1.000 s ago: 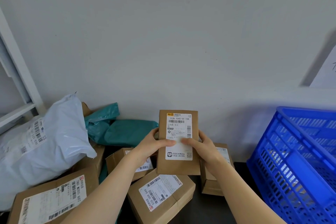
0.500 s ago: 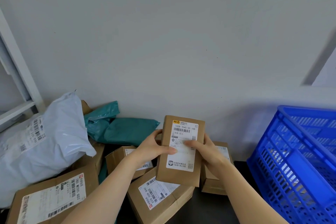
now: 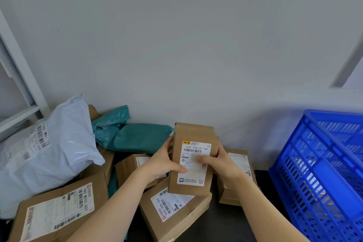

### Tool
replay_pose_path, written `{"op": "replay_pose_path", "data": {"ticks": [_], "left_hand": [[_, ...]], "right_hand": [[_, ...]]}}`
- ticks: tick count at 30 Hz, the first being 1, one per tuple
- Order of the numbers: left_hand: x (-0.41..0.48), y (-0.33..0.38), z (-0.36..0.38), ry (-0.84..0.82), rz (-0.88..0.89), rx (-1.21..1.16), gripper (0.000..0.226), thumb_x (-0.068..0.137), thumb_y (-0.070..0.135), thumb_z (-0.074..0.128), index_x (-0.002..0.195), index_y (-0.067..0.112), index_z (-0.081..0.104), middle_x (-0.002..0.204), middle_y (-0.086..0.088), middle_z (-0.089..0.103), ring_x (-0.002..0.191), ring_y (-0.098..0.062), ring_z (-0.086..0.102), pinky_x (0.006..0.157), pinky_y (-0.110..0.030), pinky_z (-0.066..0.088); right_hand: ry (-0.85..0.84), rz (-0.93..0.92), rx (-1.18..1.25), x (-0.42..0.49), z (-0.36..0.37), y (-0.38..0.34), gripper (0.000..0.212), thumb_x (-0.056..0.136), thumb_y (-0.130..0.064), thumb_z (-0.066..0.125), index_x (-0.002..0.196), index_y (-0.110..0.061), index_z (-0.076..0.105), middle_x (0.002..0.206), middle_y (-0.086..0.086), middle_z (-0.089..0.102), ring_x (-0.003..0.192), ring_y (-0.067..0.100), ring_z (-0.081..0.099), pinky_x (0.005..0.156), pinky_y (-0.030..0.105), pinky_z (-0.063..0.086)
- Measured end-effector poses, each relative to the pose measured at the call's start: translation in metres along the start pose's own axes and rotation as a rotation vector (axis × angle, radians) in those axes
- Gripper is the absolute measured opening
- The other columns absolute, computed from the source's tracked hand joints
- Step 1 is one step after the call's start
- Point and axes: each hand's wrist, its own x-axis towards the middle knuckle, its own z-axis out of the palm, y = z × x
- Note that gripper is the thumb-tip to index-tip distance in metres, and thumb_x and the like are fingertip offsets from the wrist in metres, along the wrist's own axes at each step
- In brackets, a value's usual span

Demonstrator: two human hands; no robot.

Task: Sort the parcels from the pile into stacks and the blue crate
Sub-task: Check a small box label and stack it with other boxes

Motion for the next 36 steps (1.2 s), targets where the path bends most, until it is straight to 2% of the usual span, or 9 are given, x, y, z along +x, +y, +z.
{"op": "replay_pose_path", "data": {"ticks": [4, 7, 10, 12, 15, 19, 25, 33, 36], "left_hand": [[0.002, -0.007, 0.000, 0.017, -0.014, 0.020, 0.114, 0.063, -0.005, 0.083, 0.150, 0.030, 0.019, 0.121, 0.006, 0.061, 0.111, -0.013, 0.060, 0.098, -0.044, 0.050], [0.000, -0.002, 0.001, -0.027, 0.008, -0.131, 0.113, 0.063, -0.003, 0.082, 0.148, 0.034, 0.019, 0.119, 0.001, 0.064, 0.110, -0.016, 0.061, 0.096, -0.039, 0.050], [-0.006, 0.011, -0.002, -0.087, 0.039, -0.374, 0.119, 0.040, 0.038, 0.094, 0.137, 0.045, 0.027, 0.129, 0.002, 0.058, 0.119, -0.019, 0.055, 0.098, -0.037, 0.046], [-0.008, 0.021, -0.002, -0.063, -0.007, -0.454, 0.116, 0.039, 0.055, 0.090, 0.137, 0.047, 0.028, 0.135, 0.003, 0.053, 0.122, -0.020, 0.052, 0.103, -0.043, 0.042], [-0.005, 0.029, 0.003, 0.060, -0.078, -0.459, 0.065, 0.076, 0.037, 0.076, 0.131, 0.032, 0.042, 0.120, -0.002, 0.062, 0.106, -0.021, 0.062, 0.085, -0.037, 0.052], [-0.001, 0.027, 0.005, 0.140, -0.104, -0.440, 0.033, 0.087, 0.021, 0.067, 0.116, 0.024, 0.052, 0.108, -0.006, 0.065, 0.096, -0.023, 0.064, 0.083, -0.039, 0.053], [0.001, 0.029, 0.002, 0.151, -0.063, -0.390, 0.025, 0.086, 0.017, 0.068, 0.105, 0.023, 0.053, 0.105, -0.004, 0.065, 0.092, -0.019, 0.064, 0.076, -0.032, 0.053], [-0.004, 0.025, 0.003, 0.121, -0.077, -0.395, 0.035, 0.084, 0.029, 0.070, 0.114, 0.023, 0.053, 0.110, -0.006, 0.065, 0.101, -0.024, 0.063, 0.091, -0.040, 0.051], [-0.002, 0.024, 0.001, 0.114, -0.087, -0.393, 0.035, 0.084, 0.027, 0.070, 0.115, 0.021, 0.053, 0.110, -0.007, 0.065, 0.099, -0.023, 0.064, 0.087, -0.038, 0.052]], "right_hand": [[-0.029, 0.012, 0.033, -0.004, 0.003, -0.007, 0.055, 0.080, -0.018, 0.075, 0.125, -0.034, 0.047, 0.108, -0.006, 0.068, 0.096, 0.011, 0.065, 0.068, 0.022, 0.051], [-0.008, 0.048, 0.098, -0.005, 0.004, -0.011, 0.050, 0.081, -0.040, 0.070, 0.126, -0.037, 0.050, 0.116, -0.007, 0.063, 0.106, 0.012, 0.058, 0.083, 0.034, 0.048], [0.071, 0.128, 0.169, 0.001, 0.004, -0.012, 0.055, 0.083, -0.051, 0.062, 0.133, -0.032, 0.048, 0.129, -0.003, 0.055, 0.119, 0.020, 0.051, 0.100, 0.043, 0.043], [0.115, 0.161, 0.148, 0.005, 0.006, -0.013, 0.053, 0.084, -0.047, 0.063, 0.132, -0.028, 0.049, 0.126, 0.001, 0.057, 0.115, 0.022, 0.054, 0.100, 0.044, 0.045], [0.135, 0.170, 0.113, 0.007, 0.013, -0.017, 0.044, 0.087, -0.032, 0.064, 0.128, -0.024, 0.050, 0.114, 0.004, 0.063, 0.100, 0.022, 0.062, 0.080, 0.036, 0.051], [0.157, 0.176, 0.074, 0.006, 0.015, -0.020, 0.044, 0.087, -0.030, 0.064, 0.129, -0.025, 0.050, 0.111, 0.003, 0.064, 0.099, 0.021, 0.062, 0.088, 0.040, 0.051], [0.169, 0.180, 0.035, 0.005, 0.017, -0.027, 0.042, 0.090, -0.028, 0.060, 0.129, -0.026, 0.048, 0.108, 0.000, 0.061, 0.095, 0.018, 0.061, 0.077, 0.033, 0.050], [0.176, 0.206, 0.002, 0.000, 0.019, -0.026, 0.045, 0.088, -0.035, 0.060, 0.131, -0.028, 0.049, 0.113, 0.002, 0.061, 0.100, 0.020, 0.059, 0.085, 0.036, 0.050], [0.178, 0.223, -0.009, 0.003, 0.019, -0.027, 0.045, 0.089, -0.034, 0.060, 0.131, -0.026, 0.049, 0.115, 0.002, 0.060, 0.103, 0.021, 0.059, 0.093, 0.041, 0.049]]}}
